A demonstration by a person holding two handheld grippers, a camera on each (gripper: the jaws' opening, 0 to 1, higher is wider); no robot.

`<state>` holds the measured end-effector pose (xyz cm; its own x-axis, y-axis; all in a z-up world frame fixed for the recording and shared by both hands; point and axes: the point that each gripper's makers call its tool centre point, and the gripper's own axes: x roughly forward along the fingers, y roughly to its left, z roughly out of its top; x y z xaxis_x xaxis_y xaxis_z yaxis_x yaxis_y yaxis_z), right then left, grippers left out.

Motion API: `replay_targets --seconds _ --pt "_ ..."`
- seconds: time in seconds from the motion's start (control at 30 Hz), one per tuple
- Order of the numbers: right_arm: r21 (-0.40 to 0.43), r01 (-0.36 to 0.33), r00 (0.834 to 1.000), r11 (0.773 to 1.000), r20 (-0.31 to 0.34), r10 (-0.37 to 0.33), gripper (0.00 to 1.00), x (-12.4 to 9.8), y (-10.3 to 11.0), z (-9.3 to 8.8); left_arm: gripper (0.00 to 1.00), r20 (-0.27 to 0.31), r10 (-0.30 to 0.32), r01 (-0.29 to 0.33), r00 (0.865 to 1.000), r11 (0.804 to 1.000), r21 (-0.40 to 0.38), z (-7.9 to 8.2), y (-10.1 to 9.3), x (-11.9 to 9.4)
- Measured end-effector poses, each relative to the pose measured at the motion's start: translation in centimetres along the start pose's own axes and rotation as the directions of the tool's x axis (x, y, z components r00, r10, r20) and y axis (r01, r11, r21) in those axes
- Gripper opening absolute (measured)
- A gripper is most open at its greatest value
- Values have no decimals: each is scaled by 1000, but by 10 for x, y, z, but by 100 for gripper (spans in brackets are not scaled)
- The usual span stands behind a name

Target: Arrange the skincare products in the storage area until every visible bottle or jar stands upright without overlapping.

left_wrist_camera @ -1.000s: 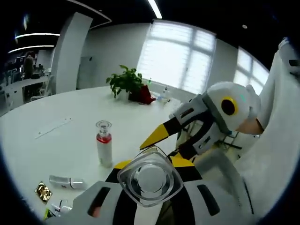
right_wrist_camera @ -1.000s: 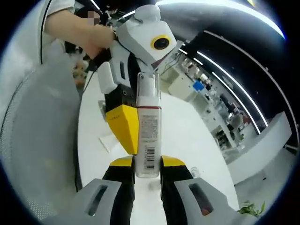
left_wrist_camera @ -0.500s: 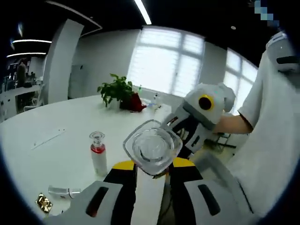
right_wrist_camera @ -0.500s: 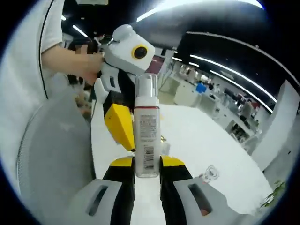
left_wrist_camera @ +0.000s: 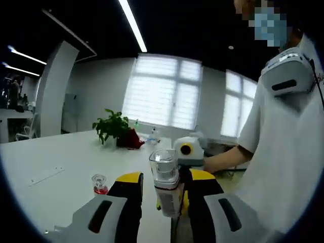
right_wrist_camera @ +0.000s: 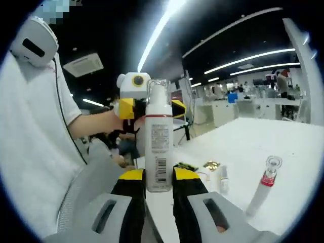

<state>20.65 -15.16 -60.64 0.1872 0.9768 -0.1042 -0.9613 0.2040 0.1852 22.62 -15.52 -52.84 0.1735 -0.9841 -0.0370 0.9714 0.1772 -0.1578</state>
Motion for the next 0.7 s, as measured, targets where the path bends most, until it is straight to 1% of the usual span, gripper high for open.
replay_targets --seconds 0.03,0.13,0.2,0.27,0.33,0.37,0.47,0.53,0.6,0.63,0.7 --pt "0 11 1000 1000 4 -11 19 0 -2 0 23 -15 -7 7 1000 1000 16 0 -2 2" --pt "-4 3 1000 1000 3 -3 19 1 -1 -1 20 -40 -9 10 999 999 41 0 -4 7" --pt "-6 -5 1000 1000 2 6 19 1 1 -1 20 -68 11 -6 998 997 76 -3 -1 11" --pt "-7 0 1000 1000 0 0 19 1 0 -1 20 -62 10 -5 998 997 79 -1 -2 15" --pt "-12 6 1000 1000 -7 -6 19 0 -1 -2 19 -72 9 -3 997 996 85 -3 0 17" --pt "-15 12 1000 1000 -12 -12 19 -1 -2 -3 19 -77 20 -12 997 995 99 -3 2 18" --pt "-33 27 998 999 -54 -29 20 -2 -4 -6 18 -92 26 -15 995 993 115 -6 2 22" --pt "-57 44 993 997 -107 -50 21 -3 -8 -12 17 -97 13 -2 995 993 116 -8 -2 26" --pt "-56 48 991 997 -122 -55 21 -3 -10 -13 16 -100 12 2 995 990 139 -10 -3 30" --pt "-59 55 989 997 -131 -62 21 -4 -12 -14 16 -110 16 1 994 988 154 -12 -2 32" --pt "-70 61 987 996 -145 -71 21 -5 -13 -16 16 -116 15 3 993 989 147 -13 -2 37"
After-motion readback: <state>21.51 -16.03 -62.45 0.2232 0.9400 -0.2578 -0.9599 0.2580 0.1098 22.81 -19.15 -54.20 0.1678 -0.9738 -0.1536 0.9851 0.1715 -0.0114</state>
